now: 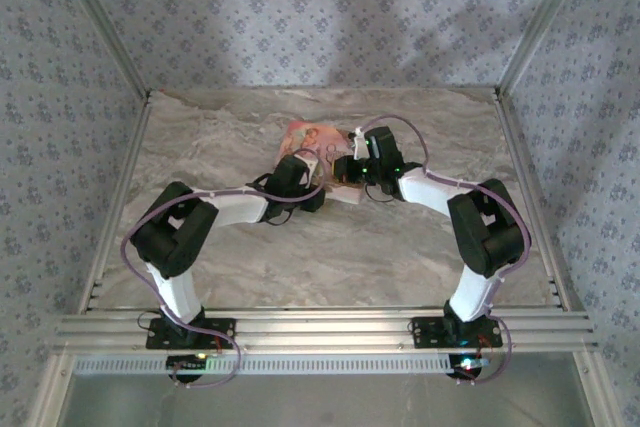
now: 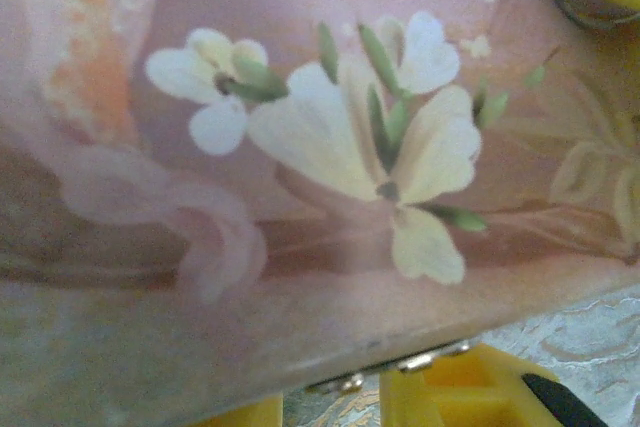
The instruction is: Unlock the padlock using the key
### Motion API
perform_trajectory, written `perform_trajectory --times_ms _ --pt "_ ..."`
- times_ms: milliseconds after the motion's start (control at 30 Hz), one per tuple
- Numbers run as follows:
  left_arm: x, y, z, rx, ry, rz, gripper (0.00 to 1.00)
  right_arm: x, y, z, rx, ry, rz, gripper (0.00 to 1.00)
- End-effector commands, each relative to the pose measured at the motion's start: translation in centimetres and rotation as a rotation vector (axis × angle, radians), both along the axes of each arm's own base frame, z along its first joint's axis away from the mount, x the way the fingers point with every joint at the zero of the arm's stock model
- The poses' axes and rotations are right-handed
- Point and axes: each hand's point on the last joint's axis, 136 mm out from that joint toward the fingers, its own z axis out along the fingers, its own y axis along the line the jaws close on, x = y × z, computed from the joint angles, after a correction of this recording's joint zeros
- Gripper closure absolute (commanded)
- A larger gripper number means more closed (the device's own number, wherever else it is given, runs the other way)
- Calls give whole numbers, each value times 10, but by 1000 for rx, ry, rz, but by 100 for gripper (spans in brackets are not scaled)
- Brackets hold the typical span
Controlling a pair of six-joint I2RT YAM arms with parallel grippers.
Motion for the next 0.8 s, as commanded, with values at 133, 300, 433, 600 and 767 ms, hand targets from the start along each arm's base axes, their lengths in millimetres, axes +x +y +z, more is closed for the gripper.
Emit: perform_trajectory --times_ms 133,300,433,600,767 --pt "-1 -18 23 -104 20 -8 77 -10 -9 33 -23 -130 5 100" --pt "-14 -23 37 -175 112 3 78 -27 -27 50 -61 -235 -8 100" --pt "-25 -24 46 -211 202 20 79 -57 -35 49 -90 -300 26 100" --pt "-37 -26 55 -251 290 28 78 -98 -36 35 -163 -371 78 100" --pt "-43 -27 59 -270 346 38 78 -126 -36 11 -202 -399 92 100"
